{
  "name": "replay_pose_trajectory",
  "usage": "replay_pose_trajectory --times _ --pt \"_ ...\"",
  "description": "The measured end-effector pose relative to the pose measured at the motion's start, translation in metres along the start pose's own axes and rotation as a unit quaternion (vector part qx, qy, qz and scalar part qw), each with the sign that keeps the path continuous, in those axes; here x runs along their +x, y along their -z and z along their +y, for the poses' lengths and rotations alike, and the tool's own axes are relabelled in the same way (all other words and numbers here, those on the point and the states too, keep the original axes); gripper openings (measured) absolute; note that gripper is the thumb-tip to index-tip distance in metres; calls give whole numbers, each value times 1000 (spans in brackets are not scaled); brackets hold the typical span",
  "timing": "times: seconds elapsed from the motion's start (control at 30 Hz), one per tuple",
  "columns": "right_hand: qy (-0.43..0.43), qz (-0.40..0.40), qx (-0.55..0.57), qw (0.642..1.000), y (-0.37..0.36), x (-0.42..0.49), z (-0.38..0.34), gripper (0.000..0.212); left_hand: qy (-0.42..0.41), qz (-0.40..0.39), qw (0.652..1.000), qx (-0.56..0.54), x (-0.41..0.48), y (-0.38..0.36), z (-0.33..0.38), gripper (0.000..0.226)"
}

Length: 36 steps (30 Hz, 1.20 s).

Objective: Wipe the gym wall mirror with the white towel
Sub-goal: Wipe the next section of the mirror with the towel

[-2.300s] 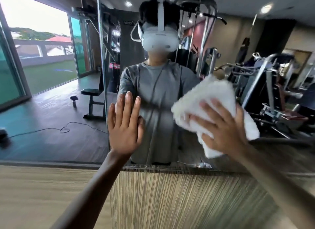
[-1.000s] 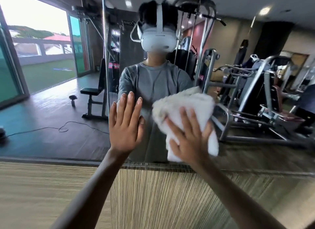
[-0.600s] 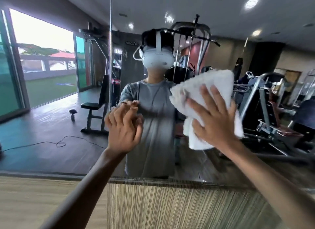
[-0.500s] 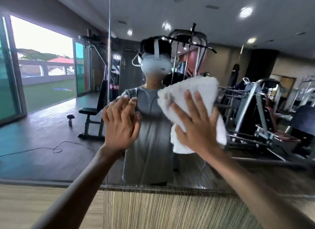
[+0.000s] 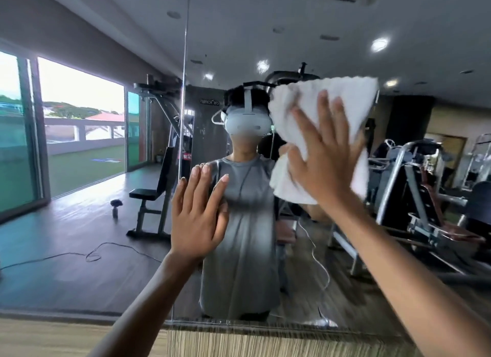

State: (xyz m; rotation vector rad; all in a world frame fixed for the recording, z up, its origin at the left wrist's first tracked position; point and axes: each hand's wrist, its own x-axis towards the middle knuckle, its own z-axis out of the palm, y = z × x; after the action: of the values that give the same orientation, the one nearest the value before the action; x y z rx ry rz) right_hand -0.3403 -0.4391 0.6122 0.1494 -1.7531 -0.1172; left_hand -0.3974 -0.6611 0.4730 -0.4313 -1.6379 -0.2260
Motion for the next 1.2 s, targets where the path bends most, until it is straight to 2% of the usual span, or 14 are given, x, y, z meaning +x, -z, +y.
replay_pose_trajectory --times 0.1,0.17,0.23,0.3,0.37,0.47,0.53,0.63,0.77,0.83,1.0,1.07,1.13,1.2 --pt "150 -38 -31 987 -13 -21 -18 69 4 4 1000 -8 3 4 -1 49" --pt "311 -71 -55 946 -11 -37 4 70 -5 0 1000 -9 9 11 -6 50" --pt "383 -88 -45 918 -2 -36 38 70 -24 -13 1000 -2 22 19 -17 51" --pt "342 -91 -38 935 9 -17 65 69 -43 -25 999 6 39 25 -29 51" --pt "230 -66 -33 970 19 22 73 65 -49 -34 998 21 63 28 -39 53" --pt "61 -23 7 998 25 87 45 61 -51 -32 998 31 111 30 -46 55" --pt "5 -20 19 1000 20 109 16 64 -56 -11 998 23 144 32 -47 54" --pt "111 -11 -2 994 8 101 -9 65 -60 33 998 13 188 35 -47 52" --pt "308 -46 -47 949 10 83 31 61 -31 41 999 15 231 36 -51 55" --pt "284 -47 -45 956 18 101 54 62 -30 34 998 33 250 37 -55 57" --pt "48 3 -11 999 34 182 43 62 -42 30 997 49 303 48 -61 63" --pt "6 12 -11 1000 30 196 21 64 -40 33 998 40 315 46 -59 65" --pt "53 12 -31 998 21 188 1 65 -29 49 998 26 318 41 -58 64" --pt "179 -1 -39 983 14 169 0 64 -24 57 998 17 317 37 -59 64"
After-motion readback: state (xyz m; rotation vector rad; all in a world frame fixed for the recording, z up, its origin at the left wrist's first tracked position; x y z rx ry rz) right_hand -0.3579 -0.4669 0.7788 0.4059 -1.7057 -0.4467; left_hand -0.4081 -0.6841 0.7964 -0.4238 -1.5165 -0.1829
